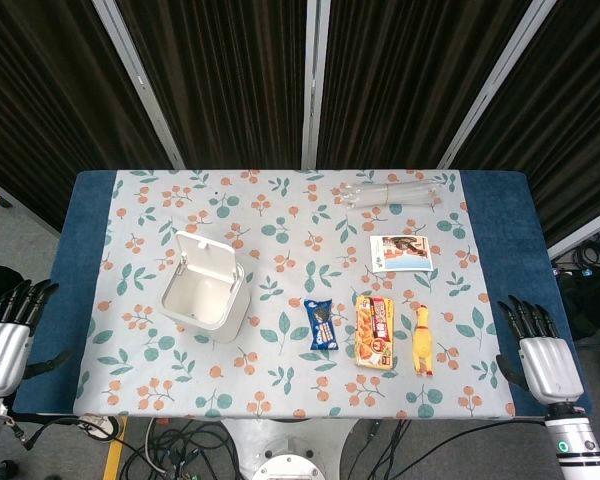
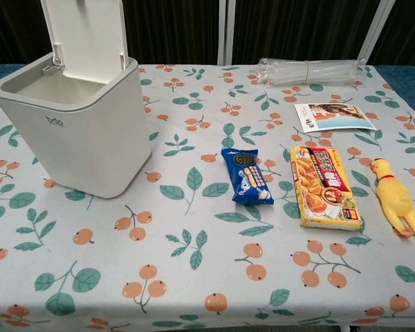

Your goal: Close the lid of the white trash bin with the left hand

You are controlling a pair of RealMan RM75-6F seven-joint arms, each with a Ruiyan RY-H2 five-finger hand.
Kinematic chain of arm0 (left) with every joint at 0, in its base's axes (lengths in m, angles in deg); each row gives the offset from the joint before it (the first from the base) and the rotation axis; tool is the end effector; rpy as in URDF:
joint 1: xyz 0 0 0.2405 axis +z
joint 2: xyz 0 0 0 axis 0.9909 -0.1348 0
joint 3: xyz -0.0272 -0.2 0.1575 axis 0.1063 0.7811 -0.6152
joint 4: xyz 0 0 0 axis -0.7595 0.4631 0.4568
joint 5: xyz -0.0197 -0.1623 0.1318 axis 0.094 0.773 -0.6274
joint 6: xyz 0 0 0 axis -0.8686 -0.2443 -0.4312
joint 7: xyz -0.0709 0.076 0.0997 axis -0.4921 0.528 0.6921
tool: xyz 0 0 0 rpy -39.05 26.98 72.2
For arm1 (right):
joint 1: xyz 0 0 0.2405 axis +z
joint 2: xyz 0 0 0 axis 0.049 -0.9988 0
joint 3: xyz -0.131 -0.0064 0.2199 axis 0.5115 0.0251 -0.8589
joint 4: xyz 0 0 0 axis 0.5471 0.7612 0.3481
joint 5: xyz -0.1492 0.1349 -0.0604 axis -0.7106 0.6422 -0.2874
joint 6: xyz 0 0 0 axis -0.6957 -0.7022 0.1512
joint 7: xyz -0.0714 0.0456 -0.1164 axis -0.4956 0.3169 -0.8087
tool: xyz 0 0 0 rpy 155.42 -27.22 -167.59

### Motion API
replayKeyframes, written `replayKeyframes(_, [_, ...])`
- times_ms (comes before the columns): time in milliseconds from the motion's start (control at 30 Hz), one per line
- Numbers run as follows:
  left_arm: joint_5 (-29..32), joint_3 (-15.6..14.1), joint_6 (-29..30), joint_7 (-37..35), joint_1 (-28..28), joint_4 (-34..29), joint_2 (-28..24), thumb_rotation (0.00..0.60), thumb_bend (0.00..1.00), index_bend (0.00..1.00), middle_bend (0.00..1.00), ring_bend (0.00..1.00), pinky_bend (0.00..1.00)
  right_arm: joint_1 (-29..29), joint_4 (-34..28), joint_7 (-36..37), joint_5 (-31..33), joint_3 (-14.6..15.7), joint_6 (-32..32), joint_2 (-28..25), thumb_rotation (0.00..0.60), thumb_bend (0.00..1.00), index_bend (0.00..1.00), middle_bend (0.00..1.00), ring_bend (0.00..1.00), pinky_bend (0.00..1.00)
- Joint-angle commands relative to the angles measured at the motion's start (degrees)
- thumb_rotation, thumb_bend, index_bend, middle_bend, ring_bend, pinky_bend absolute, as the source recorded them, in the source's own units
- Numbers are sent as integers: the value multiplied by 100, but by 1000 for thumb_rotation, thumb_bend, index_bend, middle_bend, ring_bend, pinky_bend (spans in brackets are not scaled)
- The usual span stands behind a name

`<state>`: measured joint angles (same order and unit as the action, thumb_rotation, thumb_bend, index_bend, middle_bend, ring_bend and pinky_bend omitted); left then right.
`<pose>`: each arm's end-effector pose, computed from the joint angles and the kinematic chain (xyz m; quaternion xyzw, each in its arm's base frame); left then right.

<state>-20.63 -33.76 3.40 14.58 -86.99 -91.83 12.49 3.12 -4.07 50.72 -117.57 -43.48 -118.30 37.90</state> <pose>-0.3042 0.1758 0.1618 -0.6091 -0.3500 -0.4099 0.5818 -0.3191 -0.1783 0.1221 0.6363 -0.3973 0.3481 0.5623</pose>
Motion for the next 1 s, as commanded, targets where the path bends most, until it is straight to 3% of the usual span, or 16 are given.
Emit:
replayKeyframes(33, [-3, -1, -16, -11, -8, 2, 0, 600, 0, 114, 105, 37, 130, -1, 2, 0, 4, 0, 2, -3, 600, 261, 0, 0, 0, 0])
replayKeyframes(333, [-55, 23, -121, -135, -102, -68, -127, 600, 0, 116, 107, 37, 129, -8, -12, 14, 17, -7, -9, -14, 600, 261, 0, 0, 0, 0])
replayKeyframes(600, [-563, 187, -432, -344, -629, -711, -928, 588, 0, 137, 108, 37, 127, 7, 9, -20, 65, 1, 67, -40, 600, 262, 0, 0, 0, 0])
replayKeyframes(833, [-687, 492, -1284, -686, -1437, -1383, -1615, 581, 0, 139, 109, 38, 135, 39, -5, -64, 63, 12, 132, -20, 600, 261, 0, 0, 0, 0])
replayKeyframes(1000, [-379, 785, -2176, -1104, -2132, -1744, -1950, 571, 32, 132, 109, 38, 144, 40, 2, -60, 68, 15, 136, -25, 600, 261, 0, 0, 0, 0])
